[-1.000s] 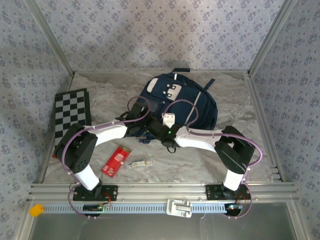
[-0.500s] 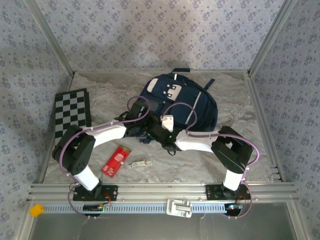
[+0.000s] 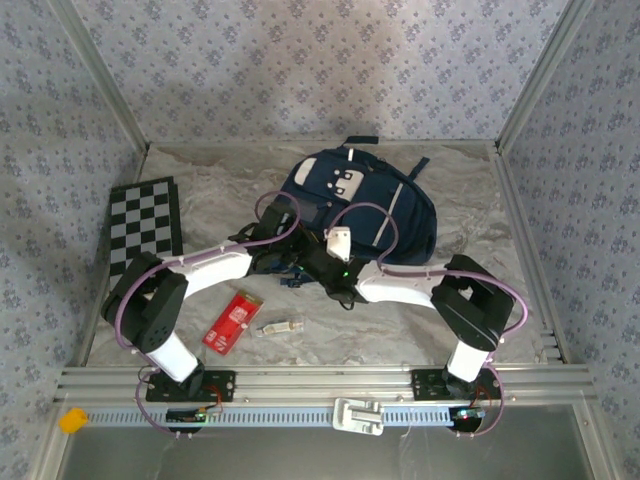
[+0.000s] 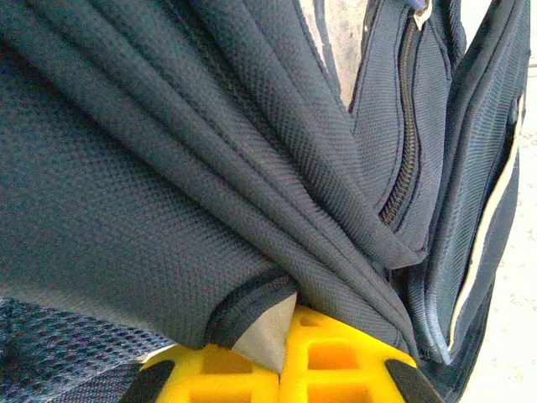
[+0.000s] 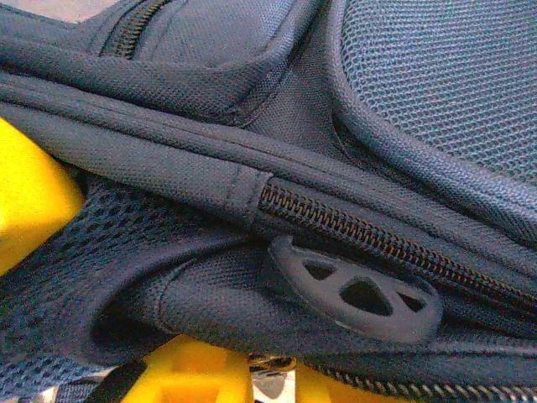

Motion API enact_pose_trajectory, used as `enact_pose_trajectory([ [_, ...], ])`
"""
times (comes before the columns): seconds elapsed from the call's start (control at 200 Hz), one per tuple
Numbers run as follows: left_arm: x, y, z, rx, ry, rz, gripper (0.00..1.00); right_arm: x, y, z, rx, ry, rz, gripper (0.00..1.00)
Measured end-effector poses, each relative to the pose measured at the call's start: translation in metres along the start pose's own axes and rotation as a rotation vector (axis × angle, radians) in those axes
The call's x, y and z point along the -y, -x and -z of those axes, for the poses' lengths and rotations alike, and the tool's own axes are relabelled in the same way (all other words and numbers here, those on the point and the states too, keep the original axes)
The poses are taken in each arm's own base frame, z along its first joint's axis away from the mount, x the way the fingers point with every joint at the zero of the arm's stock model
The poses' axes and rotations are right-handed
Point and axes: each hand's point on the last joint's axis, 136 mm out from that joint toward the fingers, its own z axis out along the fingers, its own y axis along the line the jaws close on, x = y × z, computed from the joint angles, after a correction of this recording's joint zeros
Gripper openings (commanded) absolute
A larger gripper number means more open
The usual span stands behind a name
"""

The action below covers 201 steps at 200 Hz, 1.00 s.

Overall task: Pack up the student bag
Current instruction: Zip the student bag at the center of the table.

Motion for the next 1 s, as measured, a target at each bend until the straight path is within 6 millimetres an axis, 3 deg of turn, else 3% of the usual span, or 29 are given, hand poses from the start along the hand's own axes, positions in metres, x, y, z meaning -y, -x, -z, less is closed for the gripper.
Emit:
enact_pose_trajectory([
  [0.235,0.002,-0.003,0.001,-0.004,-0.004,-0.008,0.00,0.001,-0.004,0.008,-0.017,0.039,-0.009,0.00],
  [0.545,-0.003,-0.005,0.002,-0.028,0.013,-0.015,0.00,0.014,-0.018,0.023,-0.063,0.097,-0.020,0.00],
  [0.755,-0.010,0.005,0.004,-0.034,0.023,0.000,0.00,0.043,-0.025,0.036,-0.080,0.098,-0.060,0.00],
  [1.004,-0.020,0.026,0.008,-0.004,0.036,0.022,0.00,0.100,-0.031,0.045,-0.090,0.046,-0.145,0.04],
])
